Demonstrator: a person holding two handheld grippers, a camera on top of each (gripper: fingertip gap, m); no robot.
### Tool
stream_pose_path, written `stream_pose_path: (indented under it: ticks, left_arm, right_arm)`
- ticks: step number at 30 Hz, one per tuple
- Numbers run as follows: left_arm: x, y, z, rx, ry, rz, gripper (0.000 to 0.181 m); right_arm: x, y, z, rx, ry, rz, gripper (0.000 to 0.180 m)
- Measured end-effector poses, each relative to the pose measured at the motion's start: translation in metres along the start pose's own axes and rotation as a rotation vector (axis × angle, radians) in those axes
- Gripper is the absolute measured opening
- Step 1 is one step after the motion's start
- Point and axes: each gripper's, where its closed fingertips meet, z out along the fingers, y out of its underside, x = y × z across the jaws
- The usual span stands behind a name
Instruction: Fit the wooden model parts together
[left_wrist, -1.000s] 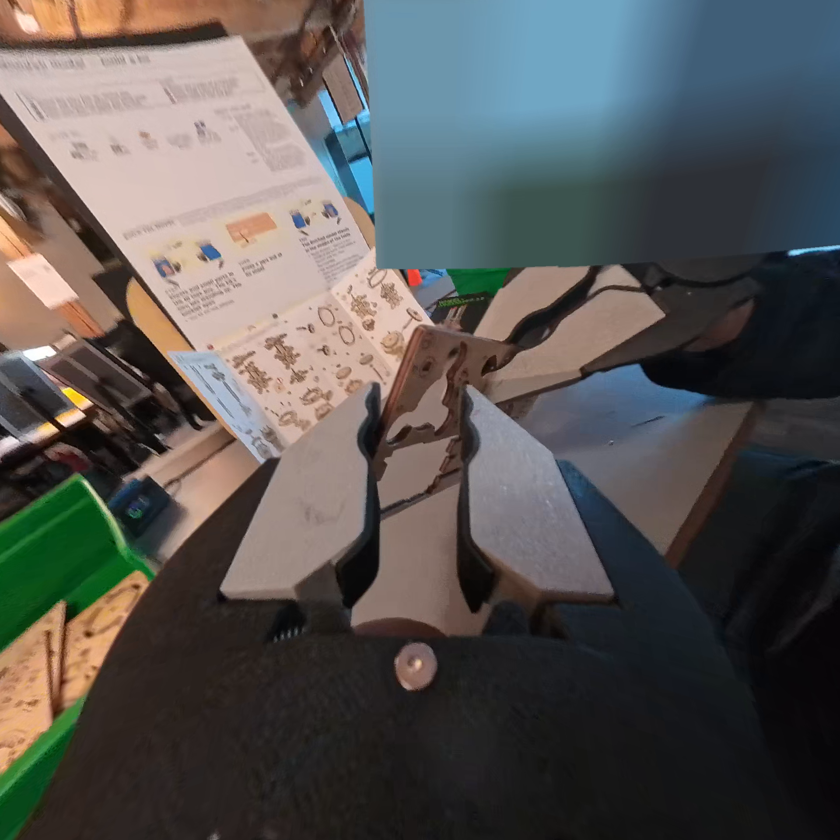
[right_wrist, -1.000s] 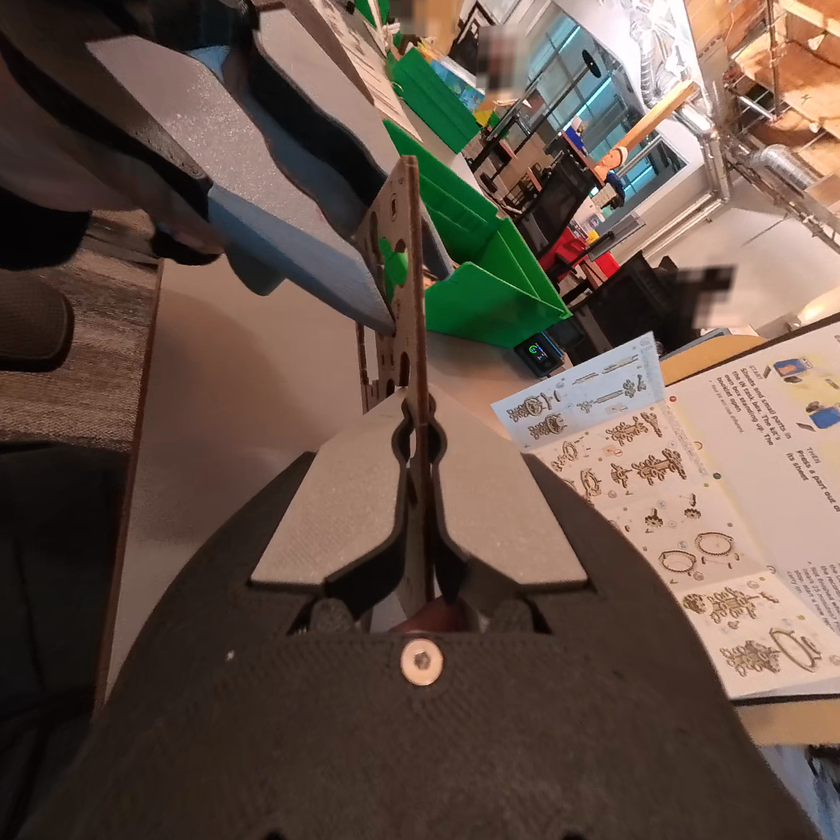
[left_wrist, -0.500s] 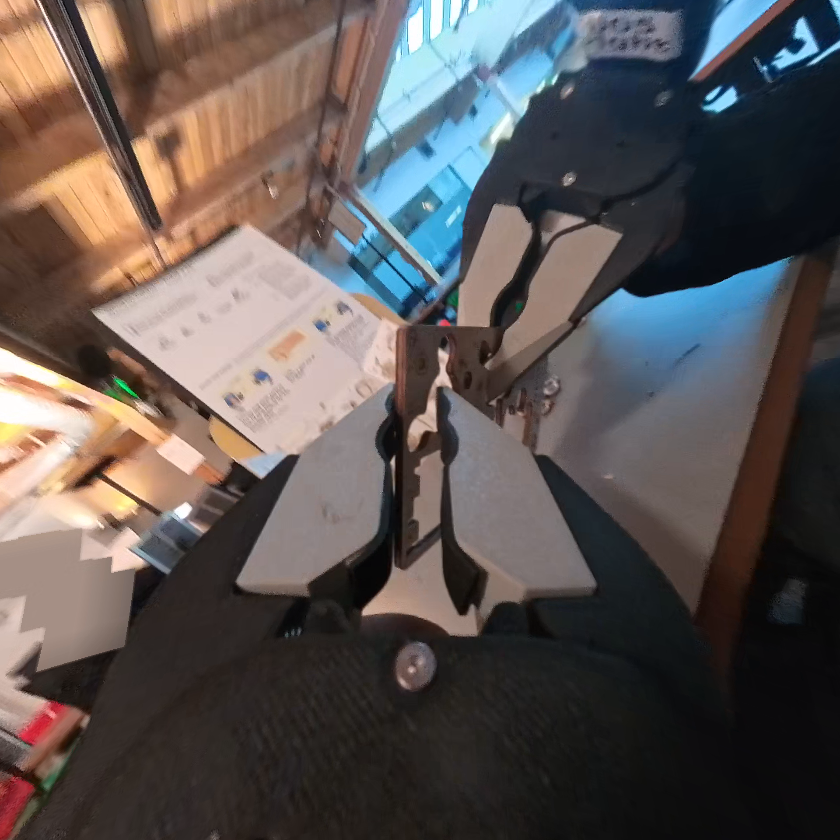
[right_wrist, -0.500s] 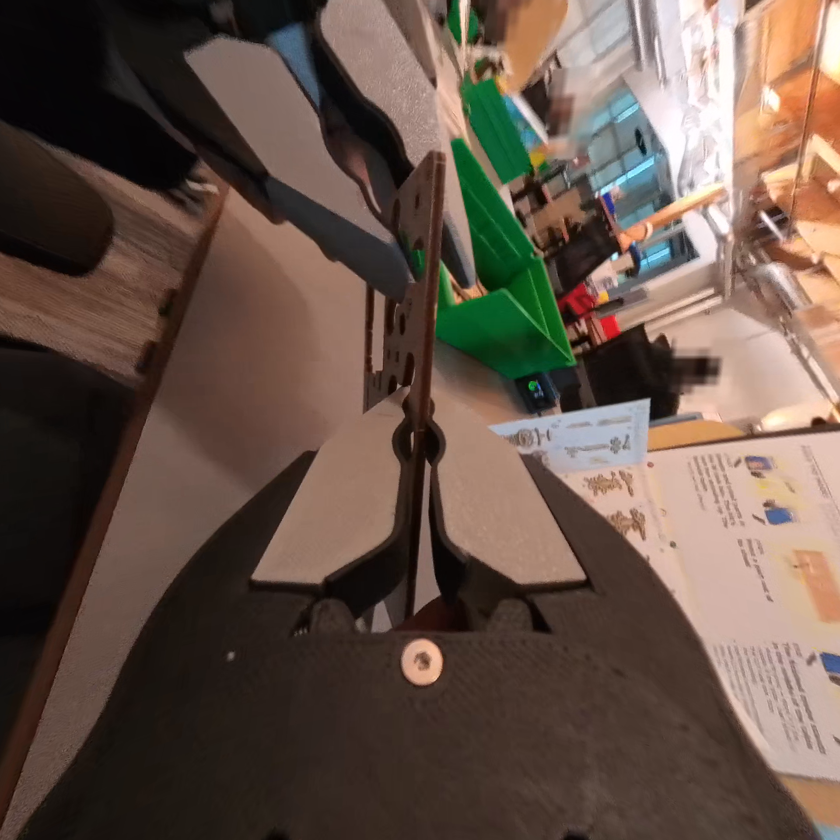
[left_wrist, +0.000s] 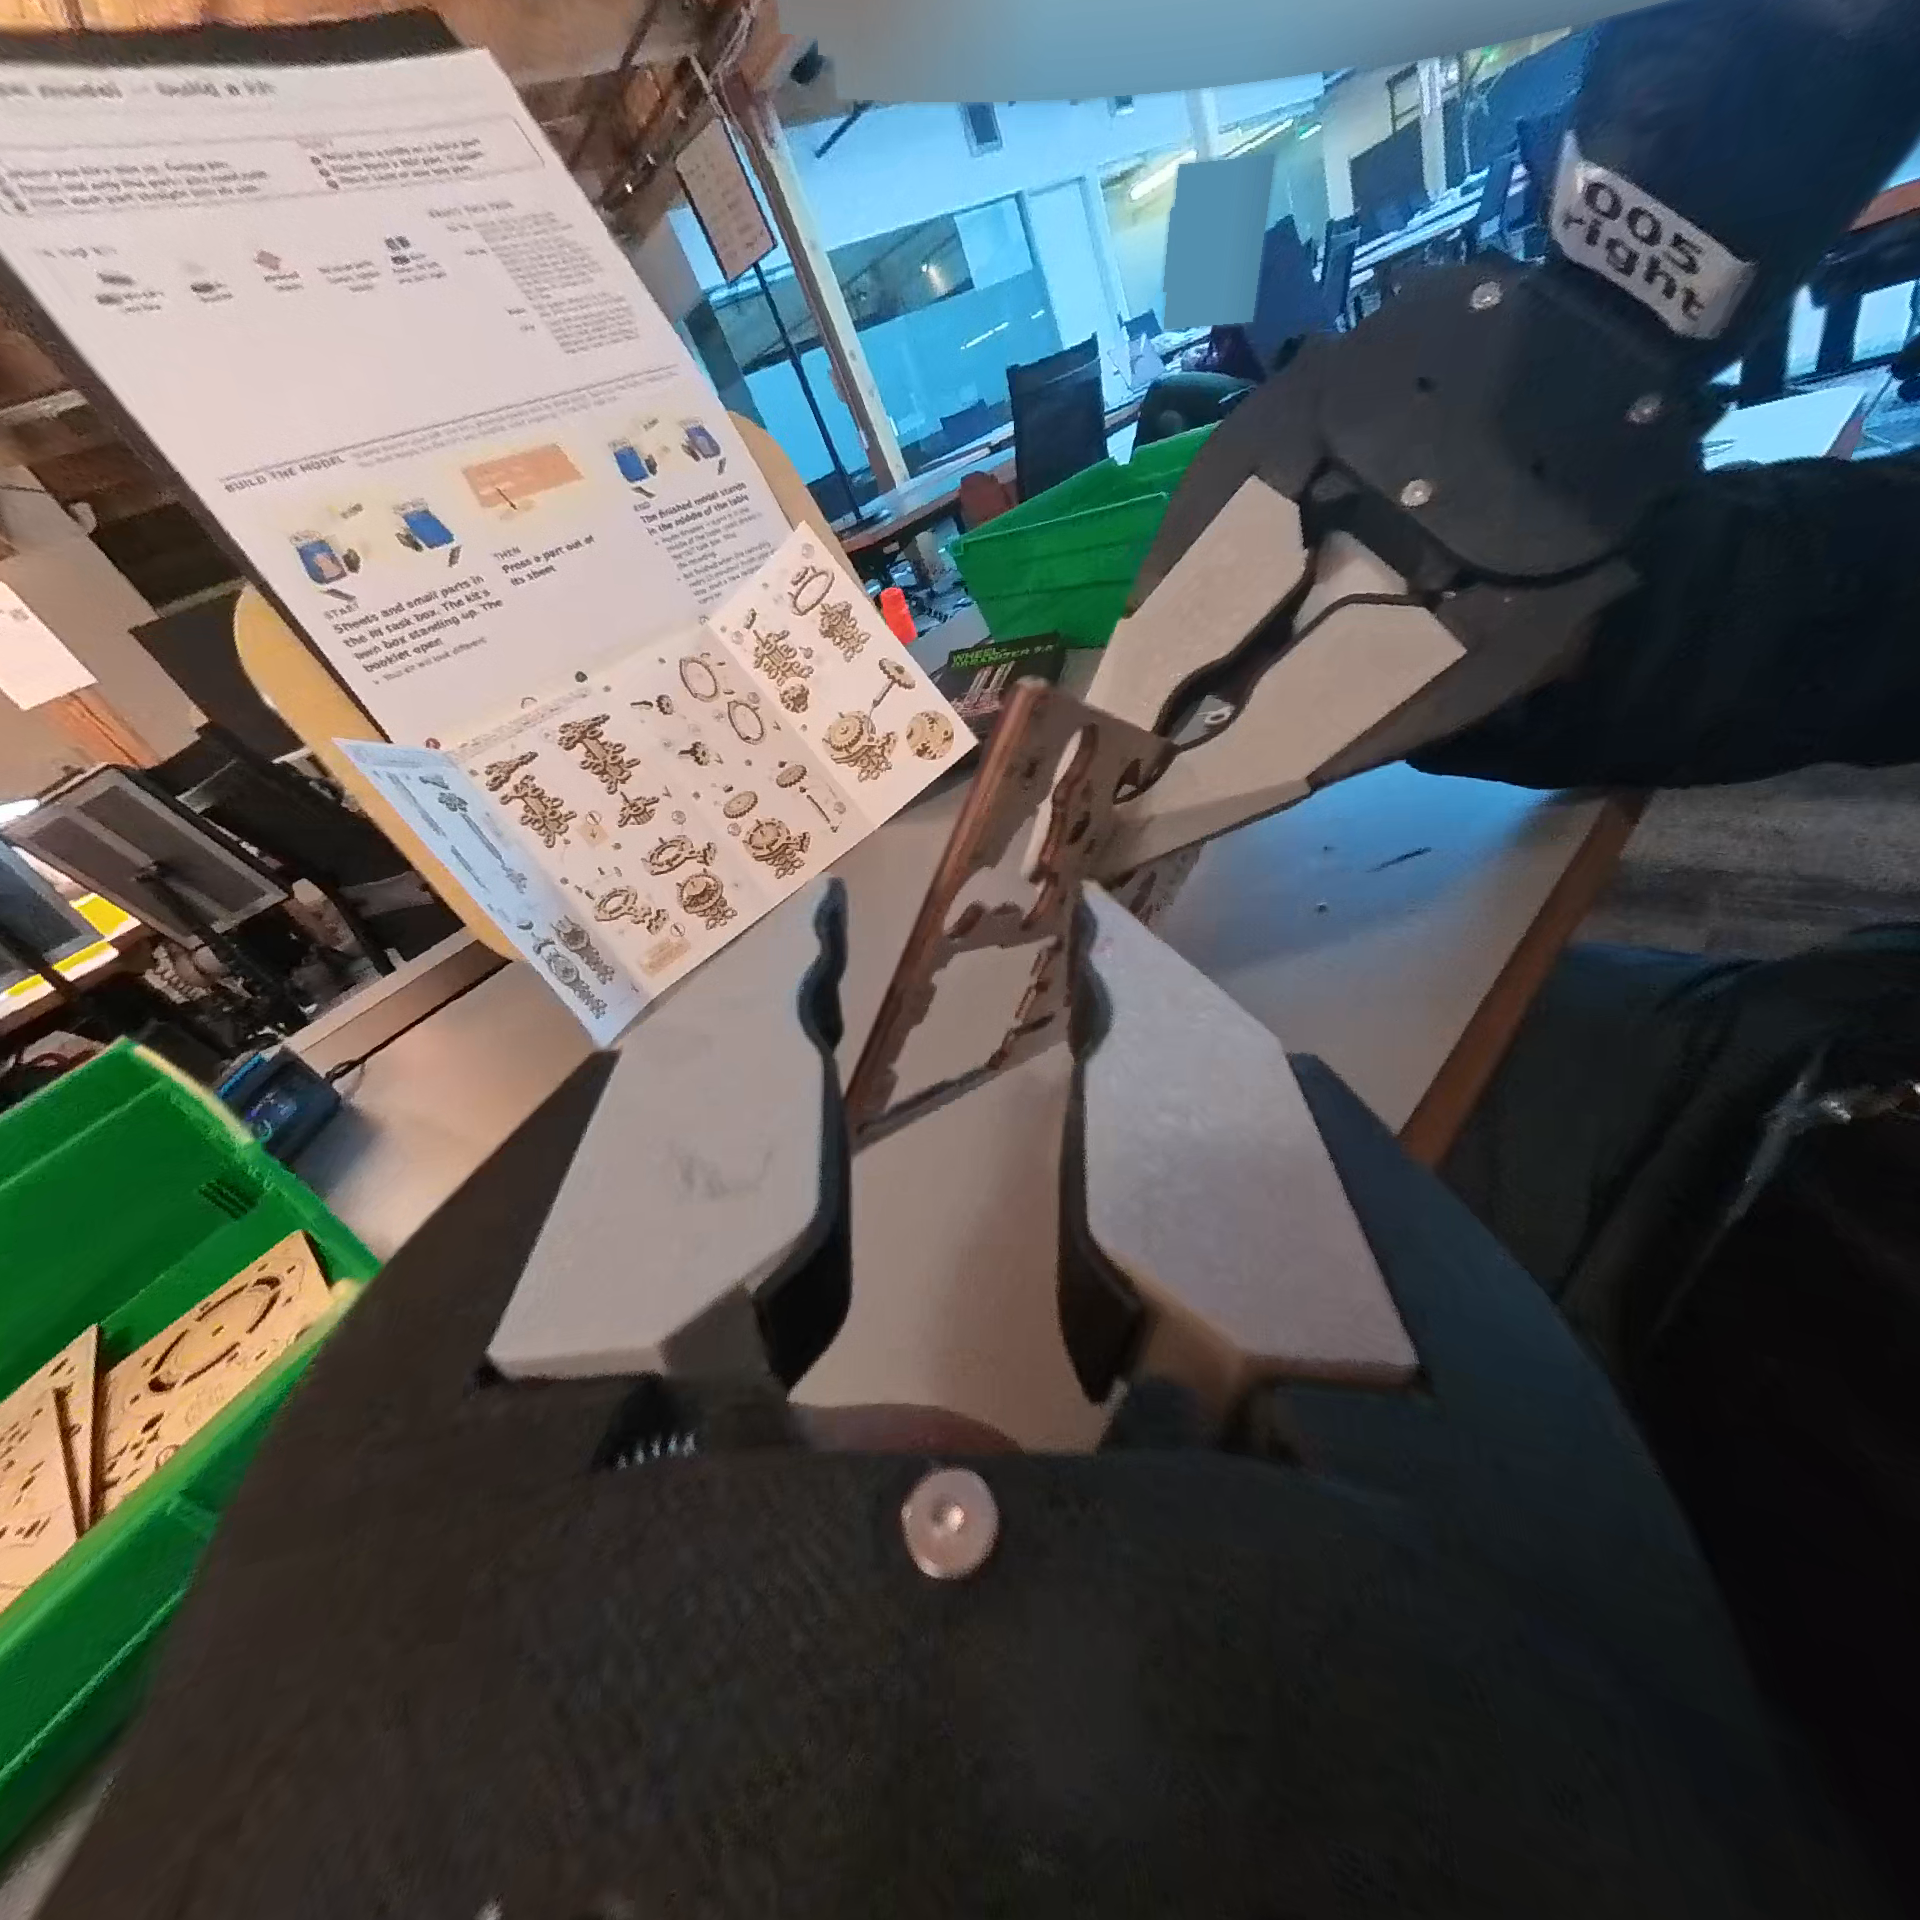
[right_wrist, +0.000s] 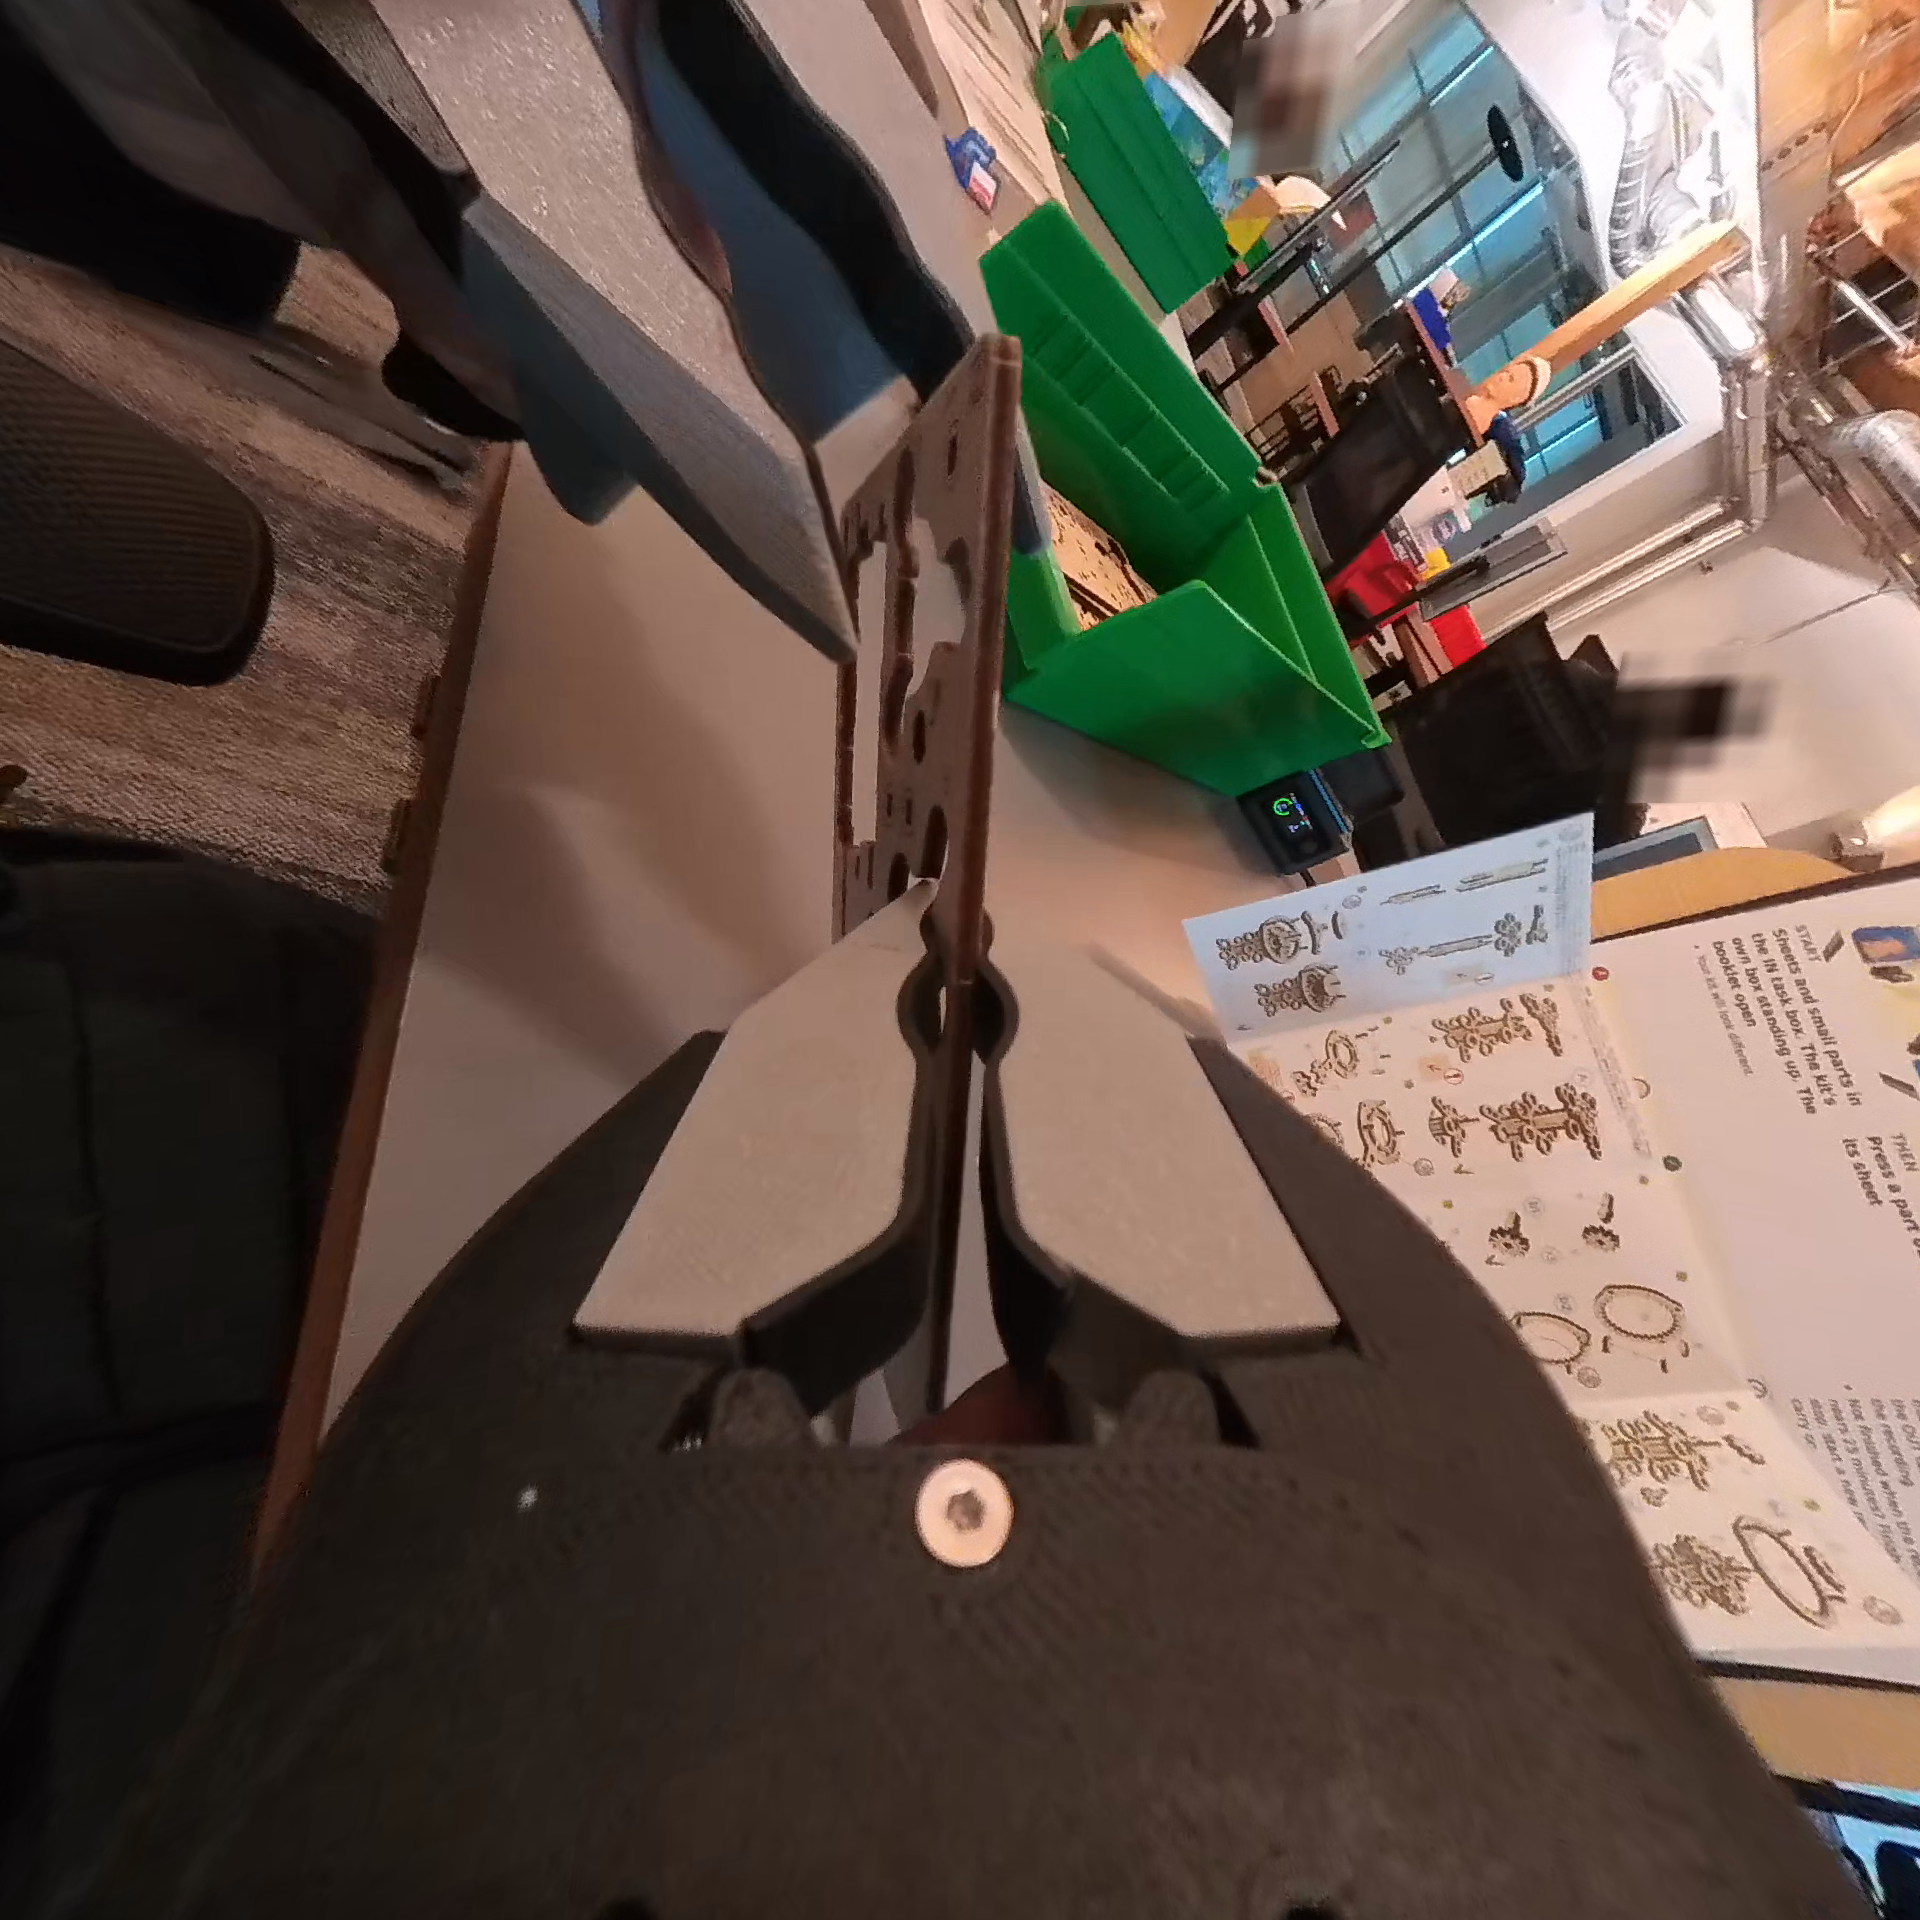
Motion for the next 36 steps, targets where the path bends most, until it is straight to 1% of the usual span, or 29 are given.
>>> stream_pose_path:
  ticks: [4, 9, 15, 20, 25, 28, 31, 36]
  left_arm:
    - [0.011, -0.003, 0.009, -0.028, 0.034, 0.038, 0.035]
    - [0.007, -0.007, 0.011, -0.011, 0.016, -0.014, 0.028]
    - [0.009, -0.001, 0.013, -0.032, 0.005, -0.020, 0.029]
    - [0.020, 0.005, 0.006, -0.015, 0.038, 0.047, 0.017]
    - [0.021, 0.002, 0.004, 0.027, 0.015, 0.076, 0.020]
    - [0.020, 0.000, 0.005, 0.060, -0.037, 0.094, 0.025]
    - [0.023, 0.002, 0.006, 0.080, -0.061, 0.112, 0.026]
    - [0.026, 0.004, 0.007, 0.069, -0.037, 0.083, 0.021]
  right_arm:
    - [-0.001, -0.002, 0.001, -0.021, 0.001, -0.002, 0.000]
    - [-0.001, -0.004, 0.001, -0.029, 0.026, -0.019, 0.000]
    - [-0.003, -0.001, 0.001, -0.029, 0.049, -0.022, 0.000]
    - [-0.009, 0.002, 0.001, -0.015, 0.029, -0.005, 0.000]
    - [-0.011, -0.002, -0.001, -0.003, 0.028, -0.013, 0.000]
    - [-0.013, -0.002, -0.003, 0.000, 0.022, -0.039, 0.000]
    - [-0.015, -0.001, -0.004, 0.002, -0.011, -0.076, 0.000]
    - [-0.018, -0.001, -0.005, 0.041, -0.118, -0.068, 0.000]
